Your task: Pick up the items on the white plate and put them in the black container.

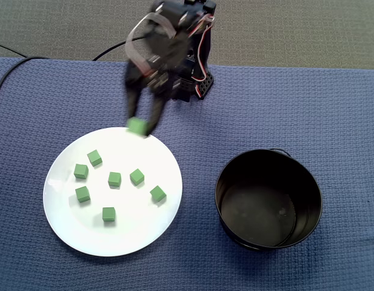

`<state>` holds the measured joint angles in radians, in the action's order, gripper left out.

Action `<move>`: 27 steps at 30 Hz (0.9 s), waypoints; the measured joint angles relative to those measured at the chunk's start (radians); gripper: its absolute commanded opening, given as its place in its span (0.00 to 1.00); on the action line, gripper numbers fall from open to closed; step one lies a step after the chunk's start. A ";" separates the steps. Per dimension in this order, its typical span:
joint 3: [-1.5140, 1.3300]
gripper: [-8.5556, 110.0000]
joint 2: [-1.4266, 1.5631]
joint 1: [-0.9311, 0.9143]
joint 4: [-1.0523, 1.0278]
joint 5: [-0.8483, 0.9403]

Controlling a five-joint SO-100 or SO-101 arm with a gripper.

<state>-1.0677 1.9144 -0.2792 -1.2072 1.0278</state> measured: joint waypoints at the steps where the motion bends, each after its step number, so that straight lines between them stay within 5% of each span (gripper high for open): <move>1: 0.031 0.07 0.009 0.049 0.017 -0.025; 7: 0.051 0.07 0.064 0.331 0.193 -0.104; 15: -0.500 0.07 0.124 0.618 0.669 0.025; 27: -1.180 0.07 0.000 0.681 1.212 0.028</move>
<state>-2.2473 1.9144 0.4019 0.0046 1.0554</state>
